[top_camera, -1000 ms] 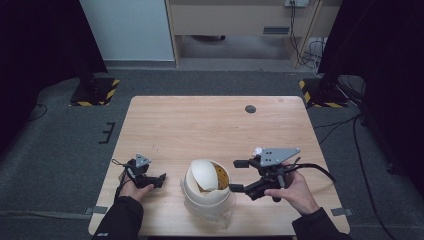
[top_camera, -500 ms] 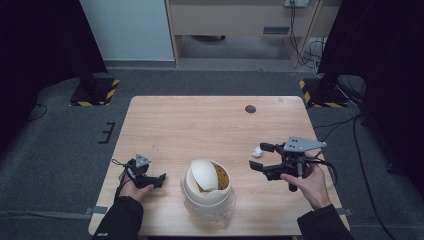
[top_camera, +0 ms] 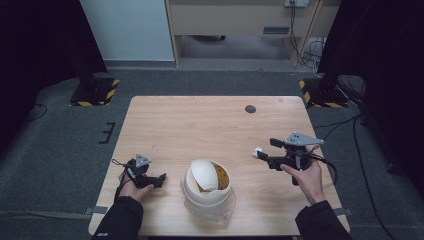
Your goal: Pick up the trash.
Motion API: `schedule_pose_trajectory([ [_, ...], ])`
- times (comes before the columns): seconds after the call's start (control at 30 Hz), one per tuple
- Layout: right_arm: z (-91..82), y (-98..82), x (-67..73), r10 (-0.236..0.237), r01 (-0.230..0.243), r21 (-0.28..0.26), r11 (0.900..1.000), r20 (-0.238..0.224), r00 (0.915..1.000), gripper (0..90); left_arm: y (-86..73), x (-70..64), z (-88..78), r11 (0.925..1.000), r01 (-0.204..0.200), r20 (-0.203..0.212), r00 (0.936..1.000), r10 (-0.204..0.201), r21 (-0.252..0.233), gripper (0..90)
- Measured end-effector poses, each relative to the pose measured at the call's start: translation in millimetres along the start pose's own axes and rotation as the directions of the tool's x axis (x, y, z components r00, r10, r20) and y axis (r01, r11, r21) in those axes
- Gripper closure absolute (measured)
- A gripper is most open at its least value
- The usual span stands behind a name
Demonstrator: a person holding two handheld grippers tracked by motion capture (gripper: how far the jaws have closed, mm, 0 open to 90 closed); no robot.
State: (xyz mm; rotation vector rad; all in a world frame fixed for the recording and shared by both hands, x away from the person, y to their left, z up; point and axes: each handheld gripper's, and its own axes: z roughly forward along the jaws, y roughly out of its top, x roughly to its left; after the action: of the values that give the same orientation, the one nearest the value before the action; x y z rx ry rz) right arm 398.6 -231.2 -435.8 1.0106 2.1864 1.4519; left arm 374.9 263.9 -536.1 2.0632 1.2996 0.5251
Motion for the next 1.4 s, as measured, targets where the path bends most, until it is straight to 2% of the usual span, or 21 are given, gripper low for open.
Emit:
schedule_pose_trajectory([
  [0.1, 7.7, -2.0, -5.3, -0.011, 0.011, 0.020, 1.000, 0.031, 0.9995, 25.7, 0.0, 0.0, 0.0, 1.0000, 0.000, 0.000, 1.0000, 0.000, 0.000, 0.0],
  [0.13, 12.4, -3.5, -8.1, -0.023, 0.021, 0.039, 0.999, 0.055, 0.9982, 25.9, 0.0, 0.0, 0.0, 1.0000, -0.001, 0.001, 1.0000, 0.001, 0.000, 0.0],
  [0.17, 12.4, -3.5, -8.1, -0.023, 0.021, 0.039, 0.999, 0.055, 0.9982, 25.9, 0.0, 0.1, 0.0, 1.0000, -0.001, 0.001, 1.0000, 0.001, 0.000, 0.0],
  [0.2, 16.3, -6.0, -11.0, -0.032, 0.028, 0.060, 0.998, 0.072, 0.9969, 25.8, 0.0, 0.1, 0.1, 1.0000, -0.001, 0.001, 1.0000, 0.001, 0.000, 0.0],
  [0.3, 19.9, -8.5, -13.9, -0.040, 0.034, 0.077, 0.996, 0.081, 0.9959, 25.6, 0.1, 0.1, 0.1, 1.0000, -0.001, 0.001, 1.0000, 0.001, 0.000, 0.0],
  [0.37, 25.6, -11.1, -16.7, -0.054, 0.043, 0.108, 0.993, 0.103, 0.9933, 26.1, 0.1, 0.1, 0.1, 1.0000, -0.001, 0.001, 1.0000, 0.001, 0.000, 0.0],
  [0.6, 40.6, -17.5, -23.8, -0.071, 0.049, 0.150, 0.987, 0.140, 0.9877, 27.3, 0.1, 0.2, 0.1, 1.0000, -0.002, 0.002, 1.0000, 0.002, 0.000, 0.0],
  [0.67, 49.5, -22.7, -27.5, -0.084, 0.055, 0.188, 0.981, 0.154, 0.9845, 27.3, 0.1, 0.2, 0.2, 1.0000, -0.002, 0.002, 1.0000, 0.002, 0.000, 0.0],
  [0.97, 72.9, -33.6, -31.1, -0.106, 0.064, 0.253, 0.965, 0.153, 0.9826, 28.9, 0.1, 0.2, 0.2, 1.0000, -0.002, 0.002, 1.0000, 0.002, 0.000, 0.0],
  [1.1, 78.7, -39.1, -35.2, -0.096, 0.050, 0.273, 0.961, 0.159, 0.9825, 30.1, 0.2, 0.2, 0.2, 1.0000, -0.002, 0.002, 1.0000, 0.002, 0.000, 0.0],
  [1.13, 80.0, -40.0, -35.8, -0.101, 0.051, 0.287, 0.957, 0.161, 0.9817, 30.6, 0.2, 0.2, 0.2, 1.0000, -0.002, 0.002, 1.0000, 0.002, 0.000, 0.0],
  [1.33, 88.6, -43.3, -34.4, -0.109, 0.062, 0.313, 0.948, 0.135, 0.9848, 36.0, 0.2, 0.2, 0.2, 1.0000, -0.002, 0.002, 1.0000, 0.002, 0.000, 0.0],
  [1.4, 90.4, -43.7, -34.2, -0.102, 0.055, 0.315, 0.948, 0.132, 0.9860, 38.8, 0.2, 0.2, 0.2, 1.0000, -0.002, 0.002, 1.0000, 0.002, 0.000, 0.0],
])
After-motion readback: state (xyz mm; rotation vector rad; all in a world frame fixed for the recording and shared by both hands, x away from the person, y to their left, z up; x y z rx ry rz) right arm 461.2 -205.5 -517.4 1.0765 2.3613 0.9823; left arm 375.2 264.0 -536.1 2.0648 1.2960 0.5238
